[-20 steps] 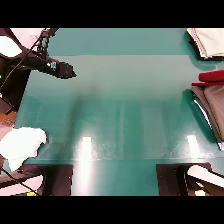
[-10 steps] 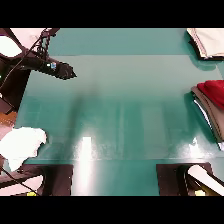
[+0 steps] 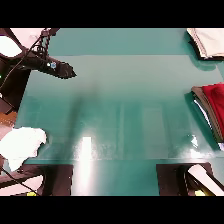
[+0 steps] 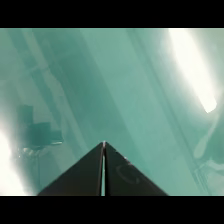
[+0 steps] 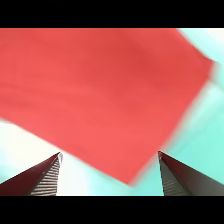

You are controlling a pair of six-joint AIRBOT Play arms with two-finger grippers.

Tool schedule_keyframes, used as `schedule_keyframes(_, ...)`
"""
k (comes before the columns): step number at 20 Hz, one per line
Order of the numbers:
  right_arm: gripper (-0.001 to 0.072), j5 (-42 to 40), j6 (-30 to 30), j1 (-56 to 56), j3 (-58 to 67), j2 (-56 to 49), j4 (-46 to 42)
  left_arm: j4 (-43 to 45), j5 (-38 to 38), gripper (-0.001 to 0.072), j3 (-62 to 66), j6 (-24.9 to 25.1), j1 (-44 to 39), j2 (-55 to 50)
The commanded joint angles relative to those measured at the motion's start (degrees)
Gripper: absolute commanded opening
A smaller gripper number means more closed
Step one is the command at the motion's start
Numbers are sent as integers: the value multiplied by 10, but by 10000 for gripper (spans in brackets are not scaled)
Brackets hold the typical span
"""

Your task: Fold the shirts.

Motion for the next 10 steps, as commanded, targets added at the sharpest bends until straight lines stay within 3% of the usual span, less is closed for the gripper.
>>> schedule_keyframes(1,573,-22,4,52,-4,31,128,-4,0,28,0,-3,0,0)
schedule_keyframes(3,274,-37,4,109,-4,52,153,-5,6,27,0,-3,0,0)
schedule_keyframes(4,54,-44,4,141,-4,63,151,-4,8,28,0,-4,0,0)
schedule_keyframes(5,20,-49,4,170,-4,72,152,-5,7,28,0,-4,0,0)
schedule_keyframes(10,20,-60,4,308,-4,87,152,-5,7,27,0,-4,0,0)
